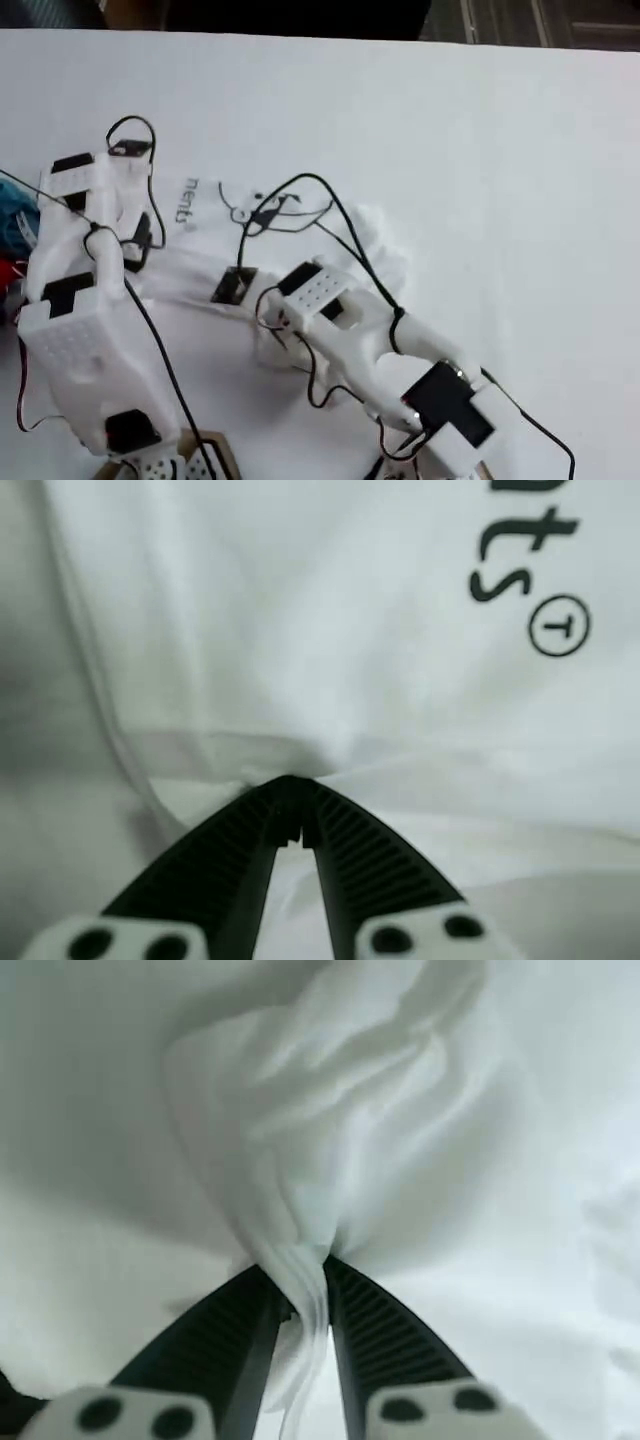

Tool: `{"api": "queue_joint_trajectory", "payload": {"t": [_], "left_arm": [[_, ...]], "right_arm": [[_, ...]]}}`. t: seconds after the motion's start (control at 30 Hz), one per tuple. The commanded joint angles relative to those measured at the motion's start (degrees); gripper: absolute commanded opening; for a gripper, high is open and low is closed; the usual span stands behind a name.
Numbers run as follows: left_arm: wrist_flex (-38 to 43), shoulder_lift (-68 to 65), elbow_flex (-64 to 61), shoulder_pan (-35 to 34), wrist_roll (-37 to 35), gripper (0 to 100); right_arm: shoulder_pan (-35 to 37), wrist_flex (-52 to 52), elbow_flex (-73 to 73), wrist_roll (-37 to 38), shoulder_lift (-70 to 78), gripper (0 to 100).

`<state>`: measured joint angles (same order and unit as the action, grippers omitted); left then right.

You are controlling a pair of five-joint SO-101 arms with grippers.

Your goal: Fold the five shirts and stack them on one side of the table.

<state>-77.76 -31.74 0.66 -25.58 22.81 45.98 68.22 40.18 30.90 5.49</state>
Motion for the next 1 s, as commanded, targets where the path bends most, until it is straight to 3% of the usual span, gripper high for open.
{"api": "queue_joint_trajectory", "payload": {"t": [0.0, 0.43, 0.63, 0.97], "left_arm": [[2.3, -0.9, 1.2, -1.8, -0.4, 3], [2.3, -0.9, 1.2, -1.8, -0.4, 3], [2.3, -0.9, 1.3, -1.8, -0.4, 3], [2.3, -0.9, 1.3, -1.8, -0.4, 3]], "right_arm": [[-0.5, 4.1, -3.1, 3.3, 2.2, 2.1], [-16.0, 24.7, -35.0, 16.1, 2.6, 2.1], [-17.3, 25.0, -44.0, 20.2, 4.0, 2.1], [-17.5, 25.4, -59.4, 22.6, 19.5, 2.1]]}}
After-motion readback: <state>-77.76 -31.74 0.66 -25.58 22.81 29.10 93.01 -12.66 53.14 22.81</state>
